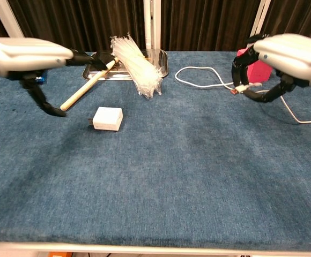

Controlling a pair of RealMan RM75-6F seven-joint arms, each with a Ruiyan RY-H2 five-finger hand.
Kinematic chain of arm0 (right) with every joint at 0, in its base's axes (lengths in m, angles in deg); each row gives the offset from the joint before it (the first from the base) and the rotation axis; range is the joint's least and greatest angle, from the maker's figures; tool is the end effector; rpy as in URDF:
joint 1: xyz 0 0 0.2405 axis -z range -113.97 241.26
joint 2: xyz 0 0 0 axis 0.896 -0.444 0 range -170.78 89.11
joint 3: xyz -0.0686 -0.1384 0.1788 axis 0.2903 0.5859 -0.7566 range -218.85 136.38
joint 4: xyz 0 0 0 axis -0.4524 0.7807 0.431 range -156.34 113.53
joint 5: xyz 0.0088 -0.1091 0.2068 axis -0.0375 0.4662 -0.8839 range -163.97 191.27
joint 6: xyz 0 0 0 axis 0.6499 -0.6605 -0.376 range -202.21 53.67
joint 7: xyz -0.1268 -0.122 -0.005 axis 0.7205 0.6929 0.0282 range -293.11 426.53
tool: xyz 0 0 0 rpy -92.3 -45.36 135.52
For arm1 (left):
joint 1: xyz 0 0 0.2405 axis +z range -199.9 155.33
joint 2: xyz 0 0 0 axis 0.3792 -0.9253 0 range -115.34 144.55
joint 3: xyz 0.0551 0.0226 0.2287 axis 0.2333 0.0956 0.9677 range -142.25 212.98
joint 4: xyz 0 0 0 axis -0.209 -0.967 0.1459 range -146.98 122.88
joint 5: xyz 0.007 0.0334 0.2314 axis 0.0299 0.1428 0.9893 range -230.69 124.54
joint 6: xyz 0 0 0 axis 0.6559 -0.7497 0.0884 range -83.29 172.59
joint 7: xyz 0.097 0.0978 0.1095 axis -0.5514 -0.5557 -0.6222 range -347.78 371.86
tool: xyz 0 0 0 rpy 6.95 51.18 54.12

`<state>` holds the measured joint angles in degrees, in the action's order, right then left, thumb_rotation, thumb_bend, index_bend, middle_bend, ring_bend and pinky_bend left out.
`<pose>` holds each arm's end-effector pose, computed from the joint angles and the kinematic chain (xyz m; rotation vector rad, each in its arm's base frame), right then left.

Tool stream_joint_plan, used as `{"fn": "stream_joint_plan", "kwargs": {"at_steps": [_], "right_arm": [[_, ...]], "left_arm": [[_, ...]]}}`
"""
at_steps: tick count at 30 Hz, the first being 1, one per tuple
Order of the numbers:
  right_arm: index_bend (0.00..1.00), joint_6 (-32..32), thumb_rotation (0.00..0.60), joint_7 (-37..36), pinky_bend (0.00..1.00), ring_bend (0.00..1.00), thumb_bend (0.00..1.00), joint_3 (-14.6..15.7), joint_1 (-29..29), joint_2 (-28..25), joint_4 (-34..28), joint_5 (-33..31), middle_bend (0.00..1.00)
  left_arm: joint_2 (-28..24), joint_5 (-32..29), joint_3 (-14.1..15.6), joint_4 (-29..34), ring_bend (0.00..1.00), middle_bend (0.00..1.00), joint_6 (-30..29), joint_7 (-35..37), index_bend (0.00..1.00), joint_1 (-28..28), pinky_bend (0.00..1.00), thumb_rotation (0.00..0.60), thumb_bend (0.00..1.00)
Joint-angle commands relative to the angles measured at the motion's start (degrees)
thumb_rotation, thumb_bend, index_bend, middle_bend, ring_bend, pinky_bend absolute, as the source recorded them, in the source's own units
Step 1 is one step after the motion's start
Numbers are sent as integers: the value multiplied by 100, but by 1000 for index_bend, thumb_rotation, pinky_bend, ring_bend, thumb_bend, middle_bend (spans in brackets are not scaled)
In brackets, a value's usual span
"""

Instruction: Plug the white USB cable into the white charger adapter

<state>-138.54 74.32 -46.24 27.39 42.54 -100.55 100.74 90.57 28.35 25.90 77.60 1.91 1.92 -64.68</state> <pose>-0.1603 -0.3460 -0.0110 1.9345 -0.6664 1.0418 -0.1255 0.3532 -0.0259 -2.1784 -0.7849 -0.8485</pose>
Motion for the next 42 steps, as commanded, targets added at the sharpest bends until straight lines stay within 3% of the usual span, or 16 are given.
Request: {"fn": "stream_joint_plan", "kwargs": {"at_steps": [1,13,27,42], "right_arm": [[600,-11,600,100,58,269,422,-88,-35,-133,-131,-25,503],[599,-99,600,112,58,269,422,-211,7,-414,-370,-113,498],[600,-127,600,-82,58,269,422,-143,64,-354,-217,-69,496],[607,-151,600,-169,59,269,421,-118,107,-328,-147,-51,495]], "left_arm": [[214,-181,-3,-168,1,82,162,111,104,-168,0,600,158],[665,-1026,78,-632,132,223,481,46,210,-447,39,600,210],[1110,-1364,146,-935,134,252,459,-157,258,-727,43,600,212],[1248,-1826,246,-1110,134,254,513,-471,300,-938,40,600,258]]}}
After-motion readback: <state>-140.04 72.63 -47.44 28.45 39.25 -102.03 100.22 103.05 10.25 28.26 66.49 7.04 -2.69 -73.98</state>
